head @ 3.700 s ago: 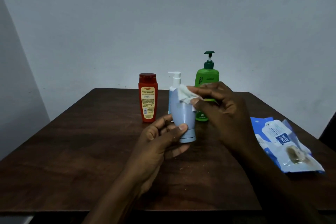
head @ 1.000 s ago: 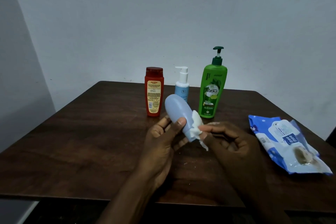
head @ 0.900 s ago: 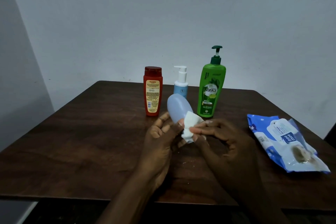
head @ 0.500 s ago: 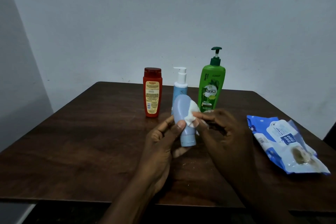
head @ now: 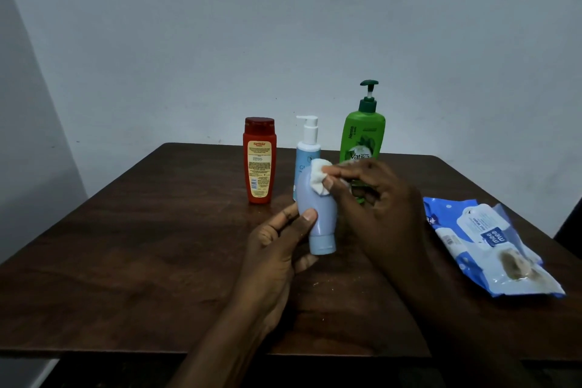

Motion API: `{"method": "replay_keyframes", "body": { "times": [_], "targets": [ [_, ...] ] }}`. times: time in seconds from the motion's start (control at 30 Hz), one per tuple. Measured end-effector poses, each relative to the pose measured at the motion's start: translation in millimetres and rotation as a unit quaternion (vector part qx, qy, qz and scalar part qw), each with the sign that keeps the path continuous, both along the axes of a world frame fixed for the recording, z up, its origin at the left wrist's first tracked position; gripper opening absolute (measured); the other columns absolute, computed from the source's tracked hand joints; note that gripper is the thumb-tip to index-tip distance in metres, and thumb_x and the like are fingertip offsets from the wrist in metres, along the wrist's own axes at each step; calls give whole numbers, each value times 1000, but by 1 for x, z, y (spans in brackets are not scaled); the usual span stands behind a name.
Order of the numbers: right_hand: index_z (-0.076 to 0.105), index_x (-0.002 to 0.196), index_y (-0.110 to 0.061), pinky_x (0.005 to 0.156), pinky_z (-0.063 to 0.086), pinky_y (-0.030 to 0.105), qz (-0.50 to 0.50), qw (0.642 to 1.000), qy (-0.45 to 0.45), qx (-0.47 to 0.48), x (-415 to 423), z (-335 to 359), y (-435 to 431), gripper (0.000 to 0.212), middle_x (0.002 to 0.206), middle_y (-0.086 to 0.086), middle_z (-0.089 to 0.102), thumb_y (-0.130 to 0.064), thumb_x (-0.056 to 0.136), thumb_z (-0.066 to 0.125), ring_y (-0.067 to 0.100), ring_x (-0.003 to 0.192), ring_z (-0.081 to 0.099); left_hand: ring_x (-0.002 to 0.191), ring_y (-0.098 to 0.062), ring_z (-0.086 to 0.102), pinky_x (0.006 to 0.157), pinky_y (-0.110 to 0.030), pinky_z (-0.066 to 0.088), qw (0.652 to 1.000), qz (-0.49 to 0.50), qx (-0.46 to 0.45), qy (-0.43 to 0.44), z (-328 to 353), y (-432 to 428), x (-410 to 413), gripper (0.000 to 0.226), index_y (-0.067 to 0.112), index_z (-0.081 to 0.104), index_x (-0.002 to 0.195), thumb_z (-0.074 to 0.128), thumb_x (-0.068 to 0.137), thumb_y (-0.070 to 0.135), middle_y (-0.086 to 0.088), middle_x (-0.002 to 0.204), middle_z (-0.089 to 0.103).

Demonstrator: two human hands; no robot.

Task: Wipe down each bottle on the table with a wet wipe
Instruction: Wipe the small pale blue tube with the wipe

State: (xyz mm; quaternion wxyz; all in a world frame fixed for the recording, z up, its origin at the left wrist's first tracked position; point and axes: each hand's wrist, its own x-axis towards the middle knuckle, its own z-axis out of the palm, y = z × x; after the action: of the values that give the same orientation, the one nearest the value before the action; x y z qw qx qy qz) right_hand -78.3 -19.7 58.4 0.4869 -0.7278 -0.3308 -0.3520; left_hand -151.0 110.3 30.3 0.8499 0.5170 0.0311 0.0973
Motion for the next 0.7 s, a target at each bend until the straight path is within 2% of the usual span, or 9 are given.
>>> {"method": "replay_keyframes", "body": {
  "times": [0.07, 0.13, 0.2, 0.3, 0.47, 0.57, 0.63, 0.7],
  "targets": [
    [77, 105, -13, 85, 58, 34, 20, 1000, 18, 12, 5, 1, 2, 16, 106, -2, 72, -16, 89, 76, 10, 101, 68, 99, -18, 72, 80, -35, 57, 1000, 4, 1, 0, 0, 1, 1, 28, 20, 73, 110, 69, 83, 25, -2, 108, 77],
    [77, 105, -13, 88, 57, 34, 29, 999, 23, 12, 3, -5, 3, 17, 107, -2, 71, -14, 89, 75, 11, 104, 67, 101, -19, 72, 80, -35, 58, 1000, 5, -9, 0, 1, 1, 2, 27, 20, 73, 111, 67, 85, 25, -3, 109, 77],
    [77, 104, -15, 90, 55, 26, 43, 998, 40, 25, -4, -14, 2, 17, 108, 0, 70, -11, 88, 75, 10, 105, 67, 103, -18, 72, 76, -32, 61, 999, -1, -37, -4, 1, 2, 2, 33, 18, 71, 116, 66, 84, 25, -4, 112, 76],
    [75, 99, -27, 85, 52, 13, 88, 989, 105, 60, -20, -26, -2, 25, 105, -1, 70, -6, 85, 75, 7, 100, 69, 97, -16, 74, 71, -31, 62, 997, -10, -83, -5, 1, 4, 3, 40, 14, 68, 120, 64, 82, 24, -6, 113, 76],
    [76, 92, -32, 84, 57, 24, 106, 985, 125, 52, -33, -37, -8, 21, 96, -14, 73, -17, 78, 80, 10, 94, 72, 91, -18, 75, 70, -31, 63, 996, -13, -89, -9, -1, 6, 5, 39, 11, 66, 121, 63, 84, 23, -12, 109, 76],
    [76, 92, -27, 82, 59, 29, 92, 987, 122, 52, -24, -27, -8, 22, 96, -10, 73, -10, 79, 82, 12, 92, 72, 93, -15, 74, 73, -30, 62, 997, -35, -72, -13, -1, 8, 6, 38, 13, 67, 121, 62, 85, 23, -8, 110, 76],
    [76, 93, -20, 81, 59, 26, 102, 983, 133, 73, -15, -13, -4, 21, 98, -4, 73, -3, 81, 79, 10, 93, 72, 97, -14, 73, 77, -31, 62, 998, -47, -48, -17, 0, 10, 6, 40, 15, 67, 122, 62, 83, 25, -5, 113, 76],
    [77, 95, -11, 79, 57, 19, 114, 978, 148, 94, -6, 3, 0, 14, 100, 0, 75, -5, 83, 78, 8, 94, 71, 102, -16, 71, 79, -32, 61, 998, -59, -25, -18, 1, 11, 5, 42, 19, 67, 122, 64, 81, 27, -3, 113, 76]
  ]
}}
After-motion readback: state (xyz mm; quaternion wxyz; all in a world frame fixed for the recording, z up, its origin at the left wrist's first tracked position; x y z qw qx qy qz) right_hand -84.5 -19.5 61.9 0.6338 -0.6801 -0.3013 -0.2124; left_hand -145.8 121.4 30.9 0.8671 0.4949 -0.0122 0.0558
